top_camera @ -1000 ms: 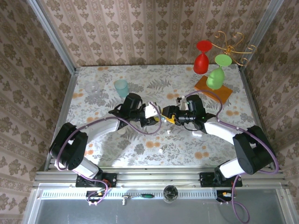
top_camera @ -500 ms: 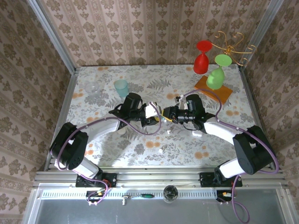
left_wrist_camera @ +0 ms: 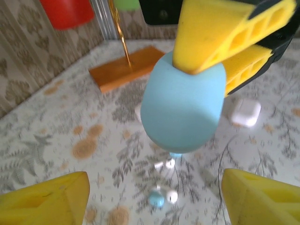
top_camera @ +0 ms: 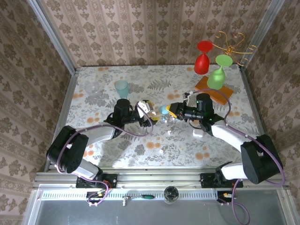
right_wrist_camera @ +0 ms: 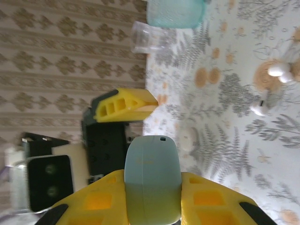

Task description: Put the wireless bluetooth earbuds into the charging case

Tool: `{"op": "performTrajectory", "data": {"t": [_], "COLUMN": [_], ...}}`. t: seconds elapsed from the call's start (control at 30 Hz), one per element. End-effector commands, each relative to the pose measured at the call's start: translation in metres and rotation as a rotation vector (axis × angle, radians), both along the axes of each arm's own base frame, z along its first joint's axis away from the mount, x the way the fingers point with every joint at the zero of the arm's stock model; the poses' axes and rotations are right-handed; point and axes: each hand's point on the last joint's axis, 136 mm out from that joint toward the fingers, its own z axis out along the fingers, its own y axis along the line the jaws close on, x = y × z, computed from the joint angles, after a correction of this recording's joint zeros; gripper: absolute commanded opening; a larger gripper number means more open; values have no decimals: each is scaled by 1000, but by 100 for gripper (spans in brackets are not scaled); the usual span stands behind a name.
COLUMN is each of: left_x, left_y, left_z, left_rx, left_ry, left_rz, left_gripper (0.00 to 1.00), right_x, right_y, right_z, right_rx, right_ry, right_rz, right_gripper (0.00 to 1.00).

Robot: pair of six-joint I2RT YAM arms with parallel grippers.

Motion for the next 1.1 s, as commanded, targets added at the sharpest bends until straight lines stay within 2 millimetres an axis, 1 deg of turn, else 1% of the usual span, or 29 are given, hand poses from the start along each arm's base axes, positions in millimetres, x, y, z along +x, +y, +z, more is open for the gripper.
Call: {"op": "performTrajectory", "data": {"t": [0.0, 0.1, 0.27, 0.4, 0.5, 0.6, 0.93, 1.07], "left_x": [-6, -7, -9, -12, -12, -12, -18, -20], "left_y": [-1, -3, -6, -16, -22, -26, -40, -43], "left_z": [49, 59, 73, 76, 79, 84, 95, 95], "left_rx": [-179, -231, -331, -341, -345, -354, -377, -382], "left_ry": [-109, -106, -140, -148, -158, -157, -132, -107], "left_rz": [-39, -50, -90, -151, -169, -183, -260, -284], "left_gripper": [73, 70, 67, 61, 61, 61, 55, 52], "right_x": [-10, -17, -22, -23, -24, -24, -21, -19], "right_y": [-2, -4, -6, -6, -4, -2, 1, 1], "right_z": [36, 54, 80, 90, 96, 97, 86, 84], "right_rx": [151, 200, 294, 330, 343, 348, 359, 365], "right_ry": [-23, -38, -59, -71, -82, -74, -30, -24], "right_rz": [33, 47, 54, 59, 61, 66, 61, 59], "right_gripper": [14, 13, 12, 12, 11, 11, 10, 10]}}
